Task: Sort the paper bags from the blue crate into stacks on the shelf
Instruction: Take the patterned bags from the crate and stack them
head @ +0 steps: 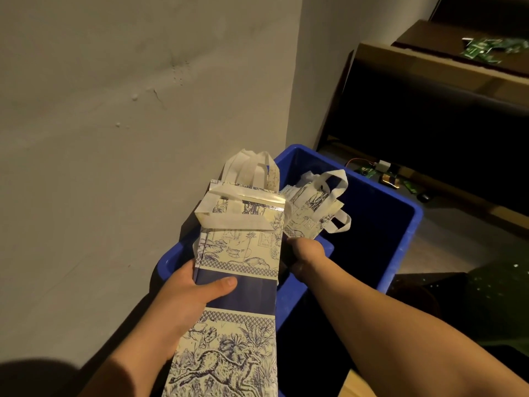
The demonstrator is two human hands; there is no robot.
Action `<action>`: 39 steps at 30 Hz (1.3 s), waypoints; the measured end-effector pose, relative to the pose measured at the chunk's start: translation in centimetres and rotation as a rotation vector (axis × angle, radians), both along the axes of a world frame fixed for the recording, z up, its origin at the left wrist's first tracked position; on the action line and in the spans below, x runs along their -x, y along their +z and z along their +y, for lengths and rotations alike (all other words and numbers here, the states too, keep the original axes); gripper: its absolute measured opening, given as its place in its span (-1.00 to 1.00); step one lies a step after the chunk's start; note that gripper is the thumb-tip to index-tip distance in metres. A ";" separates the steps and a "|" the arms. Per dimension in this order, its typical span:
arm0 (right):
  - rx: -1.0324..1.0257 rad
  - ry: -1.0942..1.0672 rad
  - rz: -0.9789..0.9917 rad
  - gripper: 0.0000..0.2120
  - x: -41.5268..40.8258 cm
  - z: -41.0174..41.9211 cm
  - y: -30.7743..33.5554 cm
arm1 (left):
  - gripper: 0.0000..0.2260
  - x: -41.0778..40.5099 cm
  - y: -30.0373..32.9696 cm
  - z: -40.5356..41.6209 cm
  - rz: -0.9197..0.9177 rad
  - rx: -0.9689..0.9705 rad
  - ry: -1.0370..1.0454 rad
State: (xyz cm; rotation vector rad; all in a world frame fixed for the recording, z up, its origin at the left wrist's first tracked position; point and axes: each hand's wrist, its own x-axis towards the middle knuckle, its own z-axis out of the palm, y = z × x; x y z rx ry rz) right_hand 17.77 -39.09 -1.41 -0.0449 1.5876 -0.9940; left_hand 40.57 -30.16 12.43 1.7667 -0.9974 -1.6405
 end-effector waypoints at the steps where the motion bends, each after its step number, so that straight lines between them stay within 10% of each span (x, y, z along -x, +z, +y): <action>1: 0.050 -0.047 0.026 -0.90 0.1 0.4 0.5 | -0.72 0.0 0.0 0.0 0.001 0.001 -0.002; 17: 0.469 0.018 0.534 -0.78 8.9 5.1 14.3 | -0.68 0.2 0.6 0.1 0.028 0.005 -0.045; 32: 0.519 -0.034 -0.006 -0.77 11.0 13.1 20.7 | -0.74 4.4 3.3 0.7 0.149 0.101 -0.073; 39: 0.624 0.031 0.253 -0.80 7.8 15.7 20.3 | -0.67 8.3 4.5 2.0 0.129 0.145 -0.036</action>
